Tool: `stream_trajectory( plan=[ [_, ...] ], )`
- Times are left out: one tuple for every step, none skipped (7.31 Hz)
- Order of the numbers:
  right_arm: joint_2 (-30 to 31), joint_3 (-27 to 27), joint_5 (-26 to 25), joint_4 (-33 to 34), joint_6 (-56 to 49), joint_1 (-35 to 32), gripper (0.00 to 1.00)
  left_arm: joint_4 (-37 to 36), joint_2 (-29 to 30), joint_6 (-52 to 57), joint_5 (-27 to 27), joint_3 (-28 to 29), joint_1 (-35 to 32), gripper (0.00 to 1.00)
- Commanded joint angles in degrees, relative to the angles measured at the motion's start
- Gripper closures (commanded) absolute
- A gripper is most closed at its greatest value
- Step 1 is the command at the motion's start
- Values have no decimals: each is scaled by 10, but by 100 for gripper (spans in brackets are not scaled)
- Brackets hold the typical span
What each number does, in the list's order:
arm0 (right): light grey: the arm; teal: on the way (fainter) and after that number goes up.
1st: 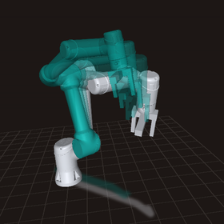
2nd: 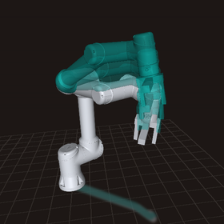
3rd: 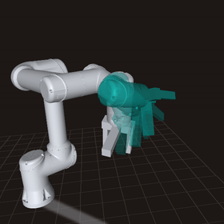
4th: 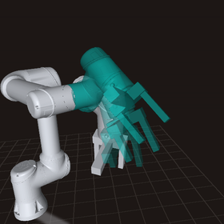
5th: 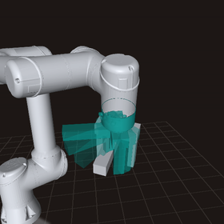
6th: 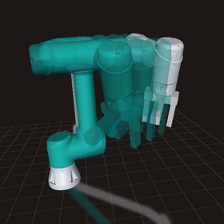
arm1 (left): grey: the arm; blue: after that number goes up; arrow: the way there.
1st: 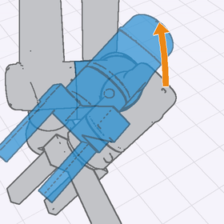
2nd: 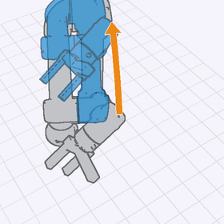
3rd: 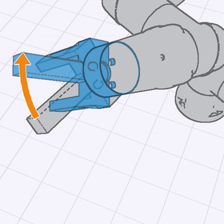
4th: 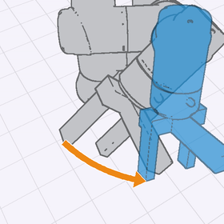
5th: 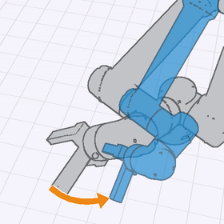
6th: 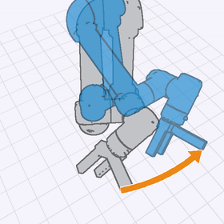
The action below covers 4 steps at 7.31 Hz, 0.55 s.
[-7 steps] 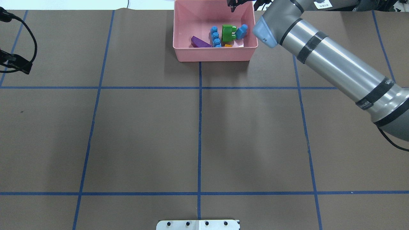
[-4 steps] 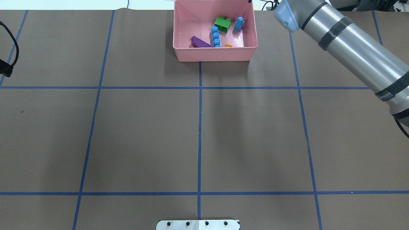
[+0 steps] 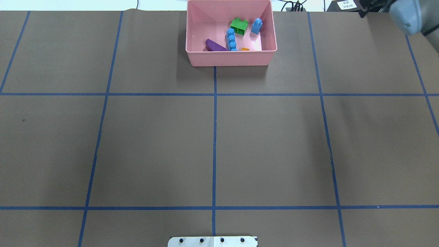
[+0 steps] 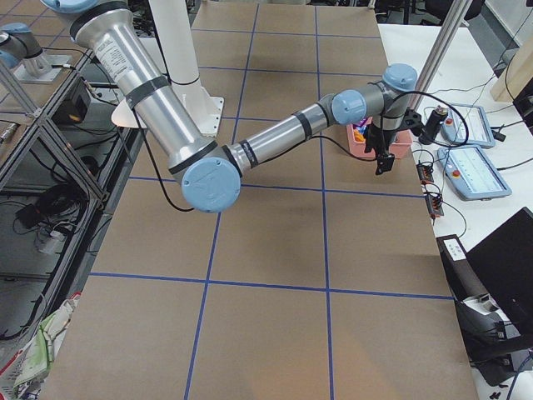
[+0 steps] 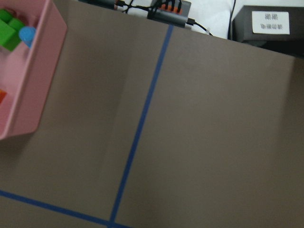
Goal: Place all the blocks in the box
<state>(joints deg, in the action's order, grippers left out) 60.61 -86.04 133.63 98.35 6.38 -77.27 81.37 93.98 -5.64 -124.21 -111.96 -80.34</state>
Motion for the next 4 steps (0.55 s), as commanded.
stream_trajectory(
  plan=[
    [146, -15, 62, -7, -167, -76, 0, 0, -15, 8, -30, 8, -45, 0],
    [186, -19, 65, -9, -196, -108, 0, 6, -28, 8, -31, 9, -60, 0],
    [220, -25, 37, -10, -199, -117, 0, 9, -43, 33, -32, 9, -83, 0],
    [245, -35, -28, -10, -190, -117, 0, 8, -46, 95, -38, 32, -121, 0]
  ],
)
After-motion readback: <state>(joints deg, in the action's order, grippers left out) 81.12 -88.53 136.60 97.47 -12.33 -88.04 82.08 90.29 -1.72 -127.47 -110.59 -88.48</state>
